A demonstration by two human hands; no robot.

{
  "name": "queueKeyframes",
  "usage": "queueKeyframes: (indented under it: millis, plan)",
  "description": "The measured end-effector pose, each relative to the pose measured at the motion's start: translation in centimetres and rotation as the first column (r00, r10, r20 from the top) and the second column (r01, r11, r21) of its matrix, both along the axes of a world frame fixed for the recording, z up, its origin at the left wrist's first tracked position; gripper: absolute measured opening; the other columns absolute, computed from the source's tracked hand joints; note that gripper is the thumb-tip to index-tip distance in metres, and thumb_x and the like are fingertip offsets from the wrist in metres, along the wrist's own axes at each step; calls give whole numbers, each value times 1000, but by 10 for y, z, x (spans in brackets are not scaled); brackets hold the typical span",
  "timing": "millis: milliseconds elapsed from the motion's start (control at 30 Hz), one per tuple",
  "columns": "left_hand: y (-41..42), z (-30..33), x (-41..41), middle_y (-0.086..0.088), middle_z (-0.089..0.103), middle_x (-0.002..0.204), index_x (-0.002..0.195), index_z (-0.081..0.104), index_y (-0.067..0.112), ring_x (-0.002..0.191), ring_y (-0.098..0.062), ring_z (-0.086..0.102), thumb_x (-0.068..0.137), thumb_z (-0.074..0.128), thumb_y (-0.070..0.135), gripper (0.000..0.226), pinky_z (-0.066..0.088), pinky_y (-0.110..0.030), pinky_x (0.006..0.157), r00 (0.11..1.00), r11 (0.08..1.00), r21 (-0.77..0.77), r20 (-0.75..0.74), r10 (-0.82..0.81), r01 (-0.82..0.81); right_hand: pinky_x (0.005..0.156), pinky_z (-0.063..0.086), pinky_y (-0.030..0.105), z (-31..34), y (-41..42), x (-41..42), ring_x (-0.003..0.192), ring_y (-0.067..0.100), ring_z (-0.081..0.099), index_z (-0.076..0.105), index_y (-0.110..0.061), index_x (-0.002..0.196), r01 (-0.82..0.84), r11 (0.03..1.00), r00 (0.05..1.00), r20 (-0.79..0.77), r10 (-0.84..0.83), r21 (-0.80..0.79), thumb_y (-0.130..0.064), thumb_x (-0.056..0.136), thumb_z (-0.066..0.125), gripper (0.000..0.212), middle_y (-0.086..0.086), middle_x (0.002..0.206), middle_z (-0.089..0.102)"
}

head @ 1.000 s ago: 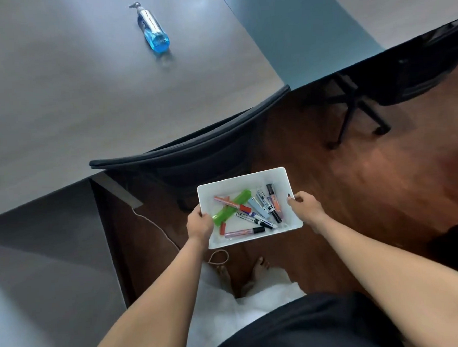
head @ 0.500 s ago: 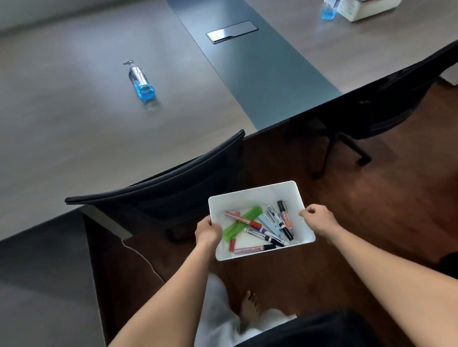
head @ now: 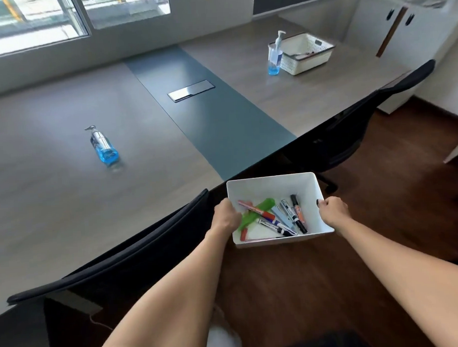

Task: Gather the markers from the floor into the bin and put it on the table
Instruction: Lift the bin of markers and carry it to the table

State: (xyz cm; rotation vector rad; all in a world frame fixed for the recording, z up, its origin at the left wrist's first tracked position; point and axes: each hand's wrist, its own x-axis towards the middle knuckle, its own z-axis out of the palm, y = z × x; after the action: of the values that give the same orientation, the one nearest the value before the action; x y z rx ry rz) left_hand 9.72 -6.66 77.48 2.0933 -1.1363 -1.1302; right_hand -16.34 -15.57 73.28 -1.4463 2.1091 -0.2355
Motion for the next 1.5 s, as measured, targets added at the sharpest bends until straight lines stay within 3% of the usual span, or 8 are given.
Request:
queueKeyframes:
  millis: [200, 467, 600, 867, 1000, 1133, 1200, 1500]
  plan:
    - [-94, 31, 20, -22, 64, 118, 113, 62, -5, 112, -36, 60, 89, 45, 5, 32, 47, -33, 83, 1000, 998, -52, 24, -19, 20, 86, 47, 40, 38, -80, 15, 109, 43, 59, 65, 4, 103, 57, 995, 998, -19, -58, -88, -30, 98, 44, 40, 27, 113, 65]
    - [-173, 57, 101, -24, 67, 115, 111, 68, -6, 110, -37, 63, 87, 47, 1, 33, 52, -40, 90, 997, 991, -114, 26, 68, -65, 73, 39, 35, 81, -178, 97, 88, 36, 59, 58, -4, 84, -67, 987, 992, 96, 82, -144, -29, 96, 47, 30, 23, 94, 59]
    - [-202, 62, 159, -24, 68, 114, 108, 69, -4, 109, -38, 65, 85, 52, 6, 30, 54, -43, 88, 987, 983, -119, 56, 149, -142, 74, 39, 33, 87, -229, 160, 95, 36, 61, 65, 5, 100, -156, 974, 970, 159, 183, -164, -27, 95, 48, 36, 25, 106, 66]
    - [-230, 73, 266, -28, 66, 113, 105, 65, -8, 107, -41, 64, 84, 46, 3, 30, 52, -36, 76, 901, 896, -149, 59, 431, -419, 62, 33, 32, 90, -308, 297, 74, 27, 47, 49, -7, 67, -436, 878, 866, 172, 468, -197, -25, 96, 46, 35, 13, 73, 50]
    - [-230, 72, 311, -30, 65, 111, 99, 64, -7, 106, -42, 64, 83, 43, 5, 29, 56, -42, 81, 829, 821, -175, 39, 558, -544, 68, 36, 32, 92, -330, 357, 77, 27, 48, 53, -7, 70, -510, 836, 811, 210, 546, -203, -27, 97, 46, 34, 14, 80, 53]
    - [-230, 73, 350, -12, 54, 73, 69, 52, 8, 76, -31, 53, 81, 43, 8, 15, 47, -34, 66, 784, 776, -173, 34, 620, -606, 69, 35, 33, 95, -340, 407, 76, 27, 47, 45, -10, 58, -561, 802, 769, 231, 597, -207, -26, 97, 47, 42, 14, 79, 52]
    - [-231, 74, 367, -5, 46, 64, 61, 47, 12, 72, -27, 45, 72, 43, 14, 12, 41, -32, 64, 770, 761, -183, 37, 638, -622, 71, 39, 35, 93, -344, 427, 79, 28, 50, 55, -4, 68, -574, 794, 756, 242, 608, -202, -26, 98, 46, 38, 15, 82, 55]
    - [-244, 51, 446, -8, 56, 77, 100, 67, 0, 74, -23, 48, 77, 44, 4, 33, 37, -24, 60, 774, 756, -186, -43, 632, -627, 67, 41, 34, 79, -359, 502, 77, 30, 50, 49, -9, 66, -563, 799, 757, 254, 602, -213, -25, 97, 44, 35, 15, 83, 55]
